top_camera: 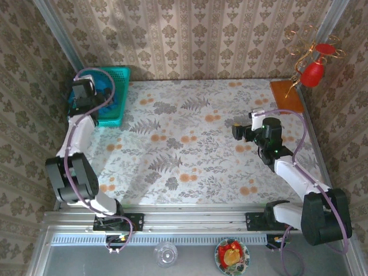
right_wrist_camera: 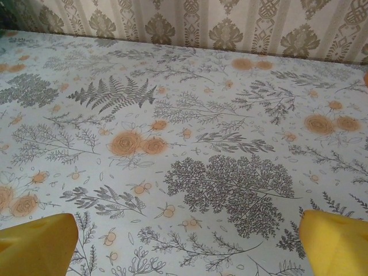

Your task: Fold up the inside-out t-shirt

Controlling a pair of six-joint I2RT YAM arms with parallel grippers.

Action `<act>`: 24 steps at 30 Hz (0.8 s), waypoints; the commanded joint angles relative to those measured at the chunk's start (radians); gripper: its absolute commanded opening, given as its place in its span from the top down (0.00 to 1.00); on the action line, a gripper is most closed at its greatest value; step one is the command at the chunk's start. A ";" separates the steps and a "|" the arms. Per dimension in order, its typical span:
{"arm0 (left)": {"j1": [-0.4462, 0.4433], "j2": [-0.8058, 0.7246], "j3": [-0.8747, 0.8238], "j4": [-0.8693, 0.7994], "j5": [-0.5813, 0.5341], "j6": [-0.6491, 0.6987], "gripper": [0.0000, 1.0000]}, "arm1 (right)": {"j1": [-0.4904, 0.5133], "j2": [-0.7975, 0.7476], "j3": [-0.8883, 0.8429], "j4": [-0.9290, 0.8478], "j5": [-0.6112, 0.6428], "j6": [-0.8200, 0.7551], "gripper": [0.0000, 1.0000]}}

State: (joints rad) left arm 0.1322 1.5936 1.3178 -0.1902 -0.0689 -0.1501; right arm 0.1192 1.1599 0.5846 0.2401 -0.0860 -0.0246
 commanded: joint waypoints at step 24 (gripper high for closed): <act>0.115 0.778 0.899 -0.587 0.141 -0.239 0.46 | 0.084 -0.151 -0.025 -0.074 0.134 -0.028 0.00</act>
State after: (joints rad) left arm 0.2493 2.3260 2.1544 -0.7010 0.0570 -0.3706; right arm 0.1974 1.0416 0.5732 0.1909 0.0090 -0.0311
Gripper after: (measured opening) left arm 0.554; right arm 0.999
